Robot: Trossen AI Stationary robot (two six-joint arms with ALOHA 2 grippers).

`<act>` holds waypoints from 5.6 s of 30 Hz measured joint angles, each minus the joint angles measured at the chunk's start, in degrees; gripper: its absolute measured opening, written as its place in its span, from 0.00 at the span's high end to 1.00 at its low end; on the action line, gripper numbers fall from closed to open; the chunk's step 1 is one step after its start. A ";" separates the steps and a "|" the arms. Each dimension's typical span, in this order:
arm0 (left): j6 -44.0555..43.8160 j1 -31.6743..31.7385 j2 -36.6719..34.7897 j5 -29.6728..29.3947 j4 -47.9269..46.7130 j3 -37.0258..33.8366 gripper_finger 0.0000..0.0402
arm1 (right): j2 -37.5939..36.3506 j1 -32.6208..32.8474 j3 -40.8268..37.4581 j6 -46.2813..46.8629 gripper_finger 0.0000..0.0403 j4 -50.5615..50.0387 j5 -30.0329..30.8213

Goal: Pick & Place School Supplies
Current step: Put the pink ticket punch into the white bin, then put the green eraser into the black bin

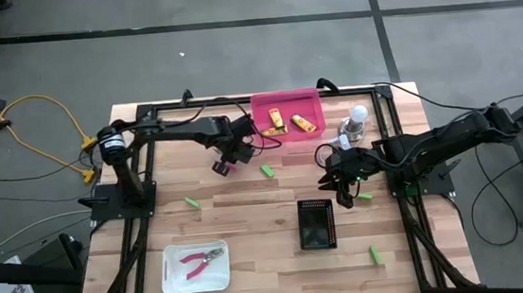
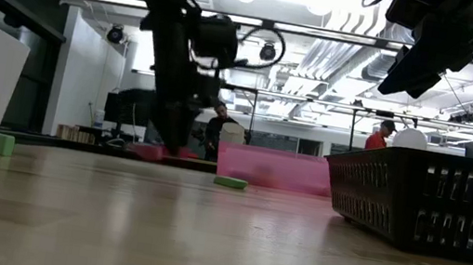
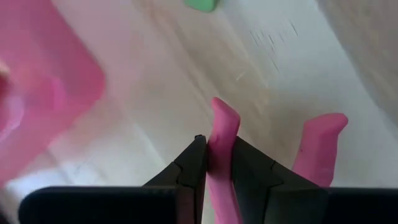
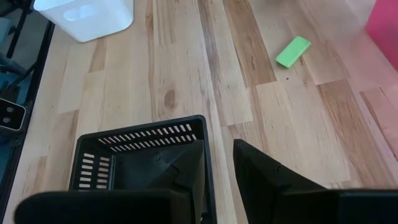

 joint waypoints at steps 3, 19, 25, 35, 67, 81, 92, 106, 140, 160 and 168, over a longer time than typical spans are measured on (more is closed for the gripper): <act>-3.99 -1.25 -2.70 -1.63 -2.06 0.00 0.85 | 0.00 0.00 0.00 0.00 0.82 0.09 0.01; -30.38 -12.01 -15.78 -6.23 -14.09 0.02 0.85 | 0.00 0.01 0.00 0.00 0.82 0.35 0.00; -45.16 -19.59 -18.69 -9.18 -19.01 0.02 0.85 | 0.00 0.01 0.00 0.00 0.82 0.35 0.00; -65.33 -32.96 -19.56 -9.23 -23.74 0.02 0.85 | 0.00 0.00 0.00 0.00 0.82 0.35 0.00; -102.04 -63.99 -12.76 -12.51 -26.80 4.95 0.85 | 0.00 -0.01 0.00 0.00 0.82 0.35 0.00; -101.70 -63.98 -6.05 -10.67 -24.41 6.91 0.88 | 0.00 0.00 0.00 0.00 0.82 0.40 0.00; -101.24 -64.00 -4.24 -9.36 -22.87 6.73 0.88 | 0.00 0.00 0.00 0.00 0.82 1.08 0.01; -101.09 -64.74 -4.24 -9.66 -16.86 1.52 0.82 | 0.00 0.00 0.00 0.00 0.82 1.16 0.02; -101.86 -63.19 -11.59 -12.08 -20.39 1.40 0.82 | 0.00 -0.01 0.00 0.00 0.82 1.22 0.02; -90.28 -53.18 -18.99 -16.65 -34.16 0.49 0.82 | 0.00 -0.01 0.00 0.00 0.82 1.66 0.02; -91.36 -53.18 -25.25 -19.64 -30.75 -7.43 0.82 | 0.00 0.00 0.00 0.00 0.82 1.64 0.00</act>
